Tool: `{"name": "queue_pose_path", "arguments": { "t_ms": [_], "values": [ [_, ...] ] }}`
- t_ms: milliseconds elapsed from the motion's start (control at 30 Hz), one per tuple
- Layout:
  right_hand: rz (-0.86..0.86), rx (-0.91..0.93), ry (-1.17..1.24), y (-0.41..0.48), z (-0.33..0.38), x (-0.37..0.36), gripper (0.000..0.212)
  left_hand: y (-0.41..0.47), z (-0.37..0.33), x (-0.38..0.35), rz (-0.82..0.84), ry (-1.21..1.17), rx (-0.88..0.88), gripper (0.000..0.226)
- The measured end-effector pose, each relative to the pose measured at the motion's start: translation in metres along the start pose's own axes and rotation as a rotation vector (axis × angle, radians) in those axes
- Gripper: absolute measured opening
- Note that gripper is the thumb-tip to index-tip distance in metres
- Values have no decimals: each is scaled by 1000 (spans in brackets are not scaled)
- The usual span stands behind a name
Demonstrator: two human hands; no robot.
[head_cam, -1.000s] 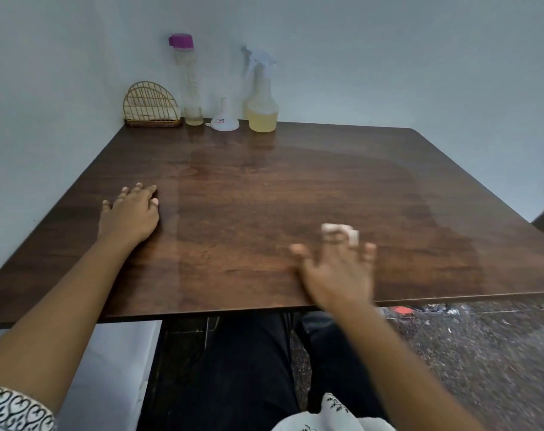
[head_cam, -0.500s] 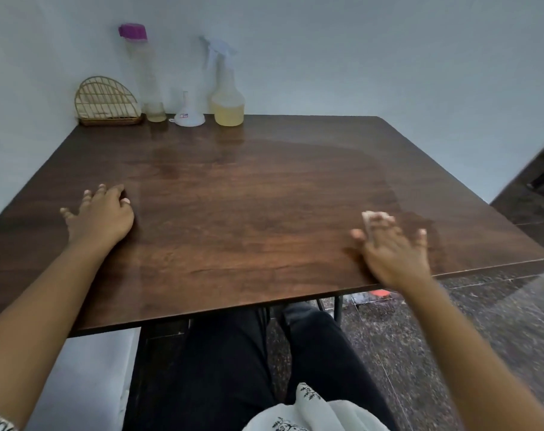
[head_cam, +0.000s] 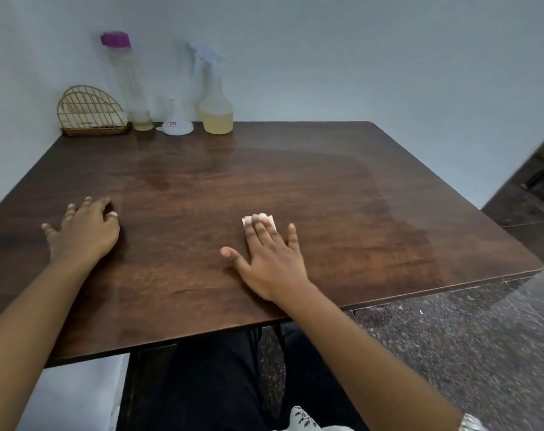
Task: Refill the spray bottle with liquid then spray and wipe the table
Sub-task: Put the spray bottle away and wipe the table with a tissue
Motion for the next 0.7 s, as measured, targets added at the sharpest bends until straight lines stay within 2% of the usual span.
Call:
{"name": "queue_pose_path", "arguments": {
  "t_ms": [100,233,333,433,600,700],
  "values": [
    [-39,-85,-23,14,-56,8,74,8,1,0,14,-10,-3,46],
    [-18,-422,-60,37,-158,35,76,31,-5,-1,34,-23,-29,46],
    [-24,-560,-29,62,-163,39,82,44,-11,-2,42,-38,-39,45],
    [-65,-453,-38,105,-96,27,85,48,-10,-4,33,-76,-35,44],
    [-10,-54,4,149,69,-5,88,44,-3,4,-124,-373,59,39],
    [29,156,31,142,132,-20,87,43,-1,5,-147,-426,89,38]
  ]
}}
Point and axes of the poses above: each hand's wrist, its own y-axis towards the middle knuckle, its own x-axis out of the back of the hand, z = x × y, the point moved 3 cm from there along y, towards the middle knuckle, and after that the axes turned 6 degrees about -x, right-handed, at the moved point
